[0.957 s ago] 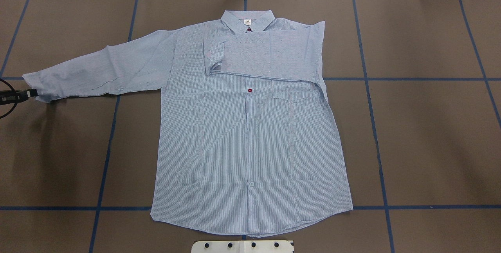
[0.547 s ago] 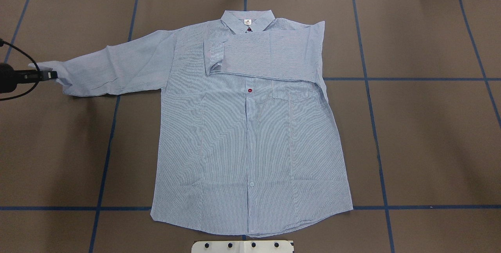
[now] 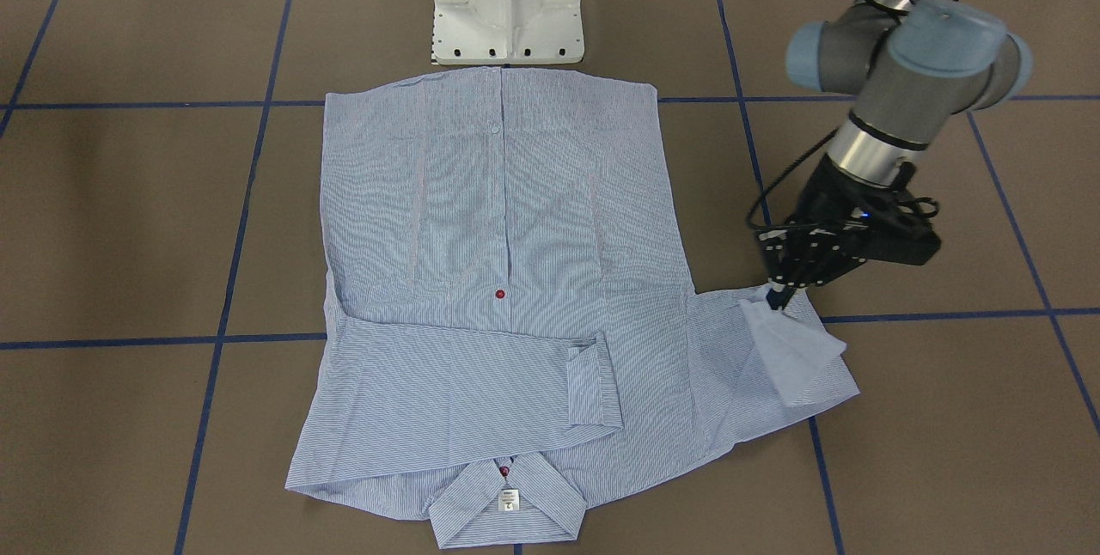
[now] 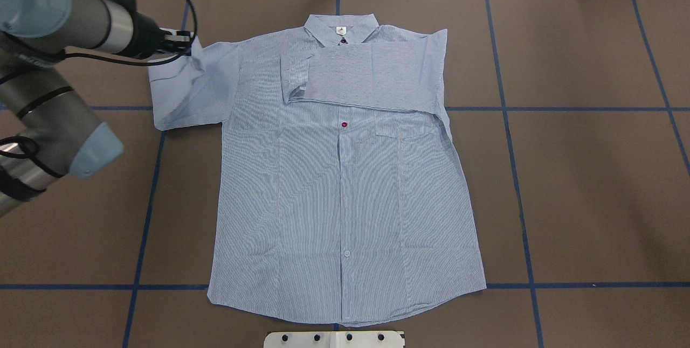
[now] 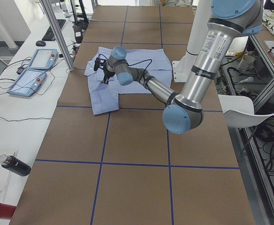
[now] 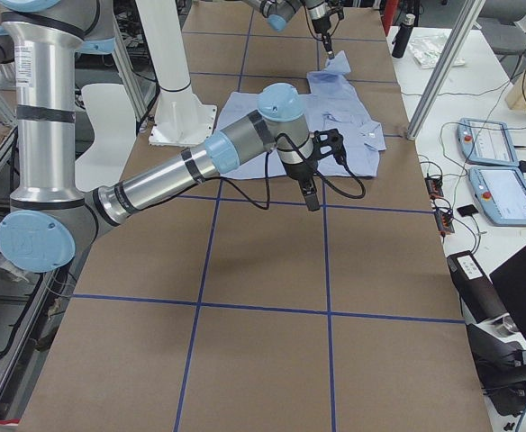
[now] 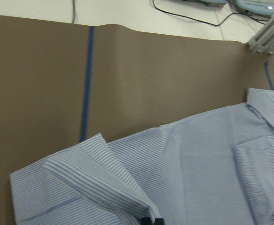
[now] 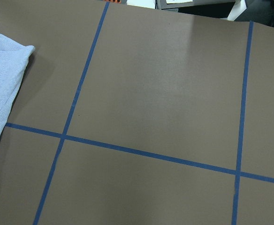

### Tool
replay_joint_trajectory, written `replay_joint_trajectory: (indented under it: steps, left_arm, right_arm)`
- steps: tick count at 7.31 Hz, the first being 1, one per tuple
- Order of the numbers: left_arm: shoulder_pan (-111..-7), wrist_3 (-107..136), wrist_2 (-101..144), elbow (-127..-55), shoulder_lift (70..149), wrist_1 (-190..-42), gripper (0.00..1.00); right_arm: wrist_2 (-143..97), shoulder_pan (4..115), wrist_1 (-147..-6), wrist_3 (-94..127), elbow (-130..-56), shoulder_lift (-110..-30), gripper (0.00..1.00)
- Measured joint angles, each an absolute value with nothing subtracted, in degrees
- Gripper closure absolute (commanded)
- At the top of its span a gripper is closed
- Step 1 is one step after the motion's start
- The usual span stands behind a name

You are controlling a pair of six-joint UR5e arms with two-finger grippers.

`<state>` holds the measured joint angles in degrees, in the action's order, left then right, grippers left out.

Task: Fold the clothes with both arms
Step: 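Carry the sleeve with the left gripper across the shirt toward the collar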

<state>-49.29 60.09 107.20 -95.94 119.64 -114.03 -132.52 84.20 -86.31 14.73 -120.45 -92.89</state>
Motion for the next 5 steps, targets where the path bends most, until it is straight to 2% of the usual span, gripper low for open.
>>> replay_joint_trajectory:
  steps: [2,5]
  left_arm:
    - [-42.9,61.1,102.4,-94.5,132.5,-102.7,1.0]
    - [-37.3,65.0,96.2,-80.8,146.8,-100.6,1.0]
  right_arm:
    - [-132.5,84.2,-86.3,14.8,-120.2,-92.9,0.0]
    - [-132.5,84.2,-86.3,14.9,-119.8,-92.9,0.0]
